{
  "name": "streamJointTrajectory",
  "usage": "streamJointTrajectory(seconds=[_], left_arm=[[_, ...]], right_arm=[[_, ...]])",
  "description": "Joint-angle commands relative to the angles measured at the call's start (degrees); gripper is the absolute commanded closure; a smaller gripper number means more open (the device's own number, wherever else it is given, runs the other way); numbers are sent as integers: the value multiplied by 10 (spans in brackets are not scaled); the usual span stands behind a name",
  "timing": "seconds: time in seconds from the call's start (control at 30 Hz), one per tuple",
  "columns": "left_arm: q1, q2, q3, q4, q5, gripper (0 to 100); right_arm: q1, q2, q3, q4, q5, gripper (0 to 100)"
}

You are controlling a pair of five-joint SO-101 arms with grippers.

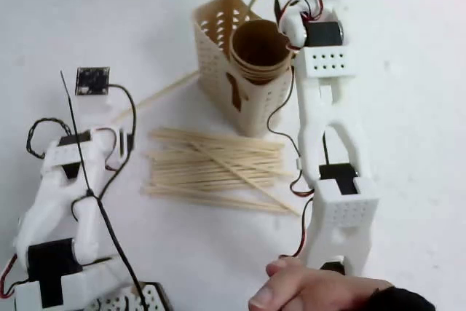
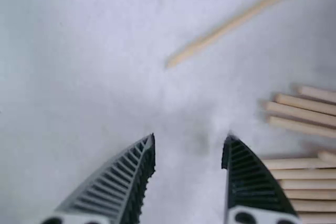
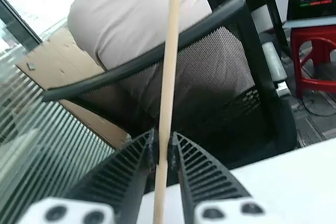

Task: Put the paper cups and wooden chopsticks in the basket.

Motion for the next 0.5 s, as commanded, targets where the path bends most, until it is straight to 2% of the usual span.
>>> streamJointTrajectory(seconds=[0.0,0.17,0.3,0.47], left_arm=[[7,-2,-21,0,1,783],[7,-2,-21,-1,1,783],[7,-2,-21,-1,1,783],[7,-2,-22,-1,1,783]], right_arm=[[7,-11,-36,7,-6,981],[14,-11,-36,8,-80,981],[12,-11,-36,9,-79,981],[9,-9,-31,15,-19,981]])
